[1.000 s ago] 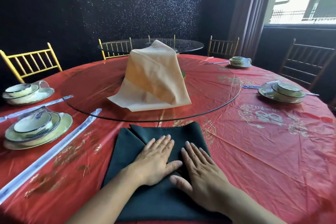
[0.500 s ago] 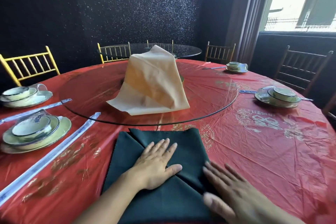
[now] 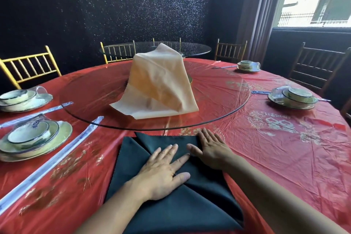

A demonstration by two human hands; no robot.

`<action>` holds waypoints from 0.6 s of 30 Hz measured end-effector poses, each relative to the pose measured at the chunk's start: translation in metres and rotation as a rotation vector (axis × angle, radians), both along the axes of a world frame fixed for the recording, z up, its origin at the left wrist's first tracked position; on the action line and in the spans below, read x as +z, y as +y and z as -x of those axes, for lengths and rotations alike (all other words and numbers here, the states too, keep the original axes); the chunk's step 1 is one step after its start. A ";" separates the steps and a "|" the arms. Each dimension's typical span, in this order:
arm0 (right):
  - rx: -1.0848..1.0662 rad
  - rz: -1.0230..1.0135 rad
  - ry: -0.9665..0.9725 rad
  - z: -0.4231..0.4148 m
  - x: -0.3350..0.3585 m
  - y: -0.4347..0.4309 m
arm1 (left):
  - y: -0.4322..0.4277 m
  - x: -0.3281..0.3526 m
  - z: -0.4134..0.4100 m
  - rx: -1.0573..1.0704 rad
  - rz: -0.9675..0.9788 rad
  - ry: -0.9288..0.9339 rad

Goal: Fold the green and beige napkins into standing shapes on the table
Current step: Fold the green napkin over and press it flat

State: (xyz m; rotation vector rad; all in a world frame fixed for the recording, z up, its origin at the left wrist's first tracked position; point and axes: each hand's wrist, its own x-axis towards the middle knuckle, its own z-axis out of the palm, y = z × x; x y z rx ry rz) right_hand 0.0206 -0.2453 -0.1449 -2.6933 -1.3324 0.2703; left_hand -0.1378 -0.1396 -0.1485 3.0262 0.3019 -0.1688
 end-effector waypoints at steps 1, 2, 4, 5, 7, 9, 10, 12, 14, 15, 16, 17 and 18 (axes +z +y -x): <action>-0.022 0.020 -0.003 -0.004 0.001 0.001 | 0.000 0.000 0.000 0.001 0.004 -0.005; -0.044 0.039 0.001 -0.007 0.003 0.000 | -0.001 0.000 0.000 0.003 0.007 -0.006; -0.085 0.019 0.001 -0.005 0.010 -0.006 | -0.002 0.000 0.001 0.012 0.010 0.001; -0.077 -0.017 -0.017 0.003 0.016 -0.010 | -0.002 -0.001 0.001 0.015 0.013 0.005; 0.019 -0.083 -0.082 0.029 0.026 -0.020 | -0.001 0.000 0.001 0.015 0.003 0.003; 0.143 -0.108 -0.127 0.065 0.028 -0.027 | -0.001 0.001 0.001 0.012 0.007 -0.002; 0.175 -0.116 -0.120 0.080 0.025 -0.029 | -0.001 0.002 0.001 0.003 -0.005 0.008; 0.174 -0.119 -0.109 0.093 0.007 -0.032 | -0.001 0.003 0.001 -0.019 -0.035 0.036; 0.147 -0.135 -0.111 0.092 -0.004 -0.036 | -0.002 0.004 0.000 -0.001 -0.034 0.049; 0.131 -0.152 -0.125 0.091 -0.007 -0.039 | -0.002 0.004 0.000 0.008 -0.031 0.049; 0.119 -0.194 -0.156 0.092 -0.007 -0.041 | -0.004 0.004 0.000 0.015 -0.024 0.049; 0.119 -0.192 -0.228 0.092 -0.007 -0.044 | -0.004 0.005 0.001 0.020 -0.018 0.046; 0.091 -0.151 -0.237 0.092 -0.006 -0.046 | -0.004 0.005 0.001 0.025 -0.015 0.042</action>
